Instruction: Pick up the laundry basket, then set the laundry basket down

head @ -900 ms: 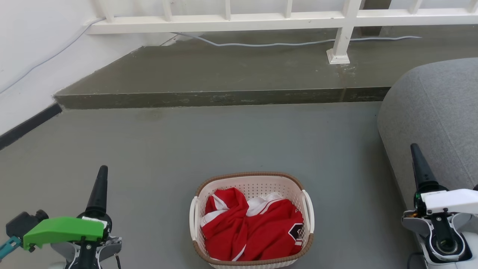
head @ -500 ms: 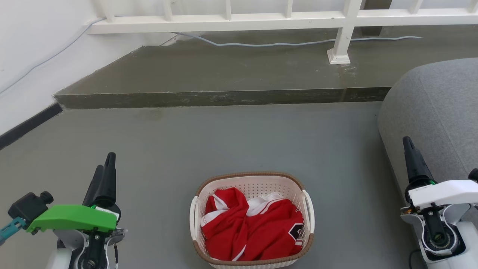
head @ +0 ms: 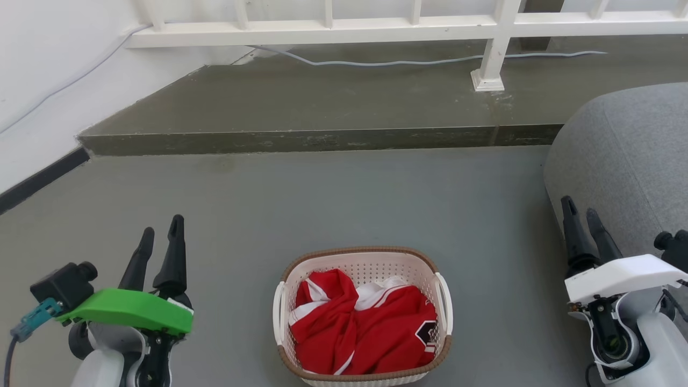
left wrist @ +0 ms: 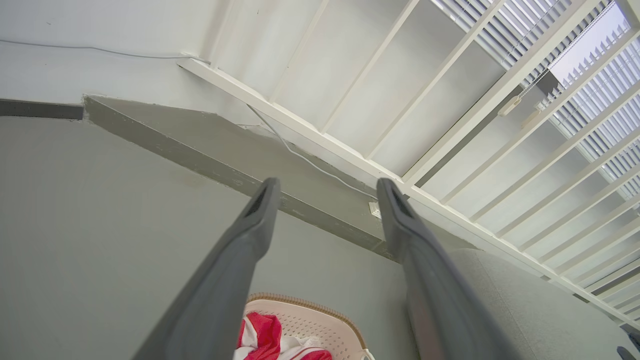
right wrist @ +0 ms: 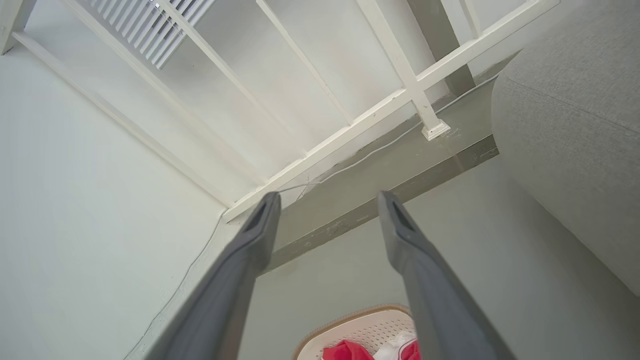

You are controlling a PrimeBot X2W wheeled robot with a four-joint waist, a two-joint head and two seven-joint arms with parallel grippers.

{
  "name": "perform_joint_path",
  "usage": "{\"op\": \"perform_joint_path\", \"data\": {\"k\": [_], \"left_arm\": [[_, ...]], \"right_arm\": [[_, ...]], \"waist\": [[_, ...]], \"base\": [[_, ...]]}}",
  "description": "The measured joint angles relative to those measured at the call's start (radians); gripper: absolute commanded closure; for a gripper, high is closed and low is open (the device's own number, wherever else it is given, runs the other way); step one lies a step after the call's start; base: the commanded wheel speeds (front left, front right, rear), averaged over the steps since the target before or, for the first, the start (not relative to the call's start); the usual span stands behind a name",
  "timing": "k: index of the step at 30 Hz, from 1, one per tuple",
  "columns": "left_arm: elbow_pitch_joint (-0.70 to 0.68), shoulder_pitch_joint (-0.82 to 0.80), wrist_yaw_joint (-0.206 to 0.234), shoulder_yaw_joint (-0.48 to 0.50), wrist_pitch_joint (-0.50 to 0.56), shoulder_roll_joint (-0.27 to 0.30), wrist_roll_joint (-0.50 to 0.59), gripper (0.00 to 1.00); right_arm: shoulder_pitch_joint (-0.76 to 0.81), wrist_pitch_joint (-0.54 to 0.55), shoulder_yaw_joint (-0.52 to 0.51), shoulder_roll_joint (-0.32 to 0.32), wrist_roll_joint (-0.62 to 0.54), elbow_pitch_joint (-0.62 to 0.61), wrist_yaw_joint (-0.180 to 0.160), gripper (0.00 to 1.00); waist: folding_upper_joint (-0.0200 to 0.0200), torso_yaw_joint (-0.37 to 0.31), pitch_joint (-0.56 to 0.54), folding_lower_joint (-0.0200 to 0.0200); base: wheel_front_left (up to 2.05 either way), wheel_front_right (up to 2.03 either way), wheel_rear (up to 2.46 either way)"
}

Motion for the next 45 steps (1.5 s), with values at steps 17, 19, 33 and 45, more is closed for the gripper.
{"op": "perform_joint_path", "data": {"k": [17,19,33,45], "left_arm": [[-0.004,-0.004,0.066,-0.085,-0.058,0.022,0.271,0.00],[-0.003,-0.004,0.073,-0.098,-0.062,0.021,0.299,0.00],[0.028,-0.004,0.115,-0.155,-0.111,0.022,0.470,0.00],[0.051,-0.020,0.133,-0.159,-0.127,0.011,0.514,0.00]], "right_arm": [[-0.007,-0.059,0.077,-0.038,-0.254,0.007,-0.050,0.00],[-0.007,-0.065,0.084,-0.043,-0.284,0.011,-0.058,0.00],[-0.016,-0.116,0.130,-0.049,-0.462,0.042,-0.087,0.00],[-0.020,-0.132,0.140,-0.049,-0.520,0.052,-0.095,0.00]], "waist": [[0.0000,0.000,0.008,0.0000],[0.0000,0.000,0.008,0.0000],[0.0000,-0.001,0.016,0.0000],[0.0000,-0.001,0.022,0.0000]], "base": [[0.00,0.00,0.00],[0.00,0.00,0.00],[0.00,0.00,0.00],[0.00,0.00,0.00]]}}
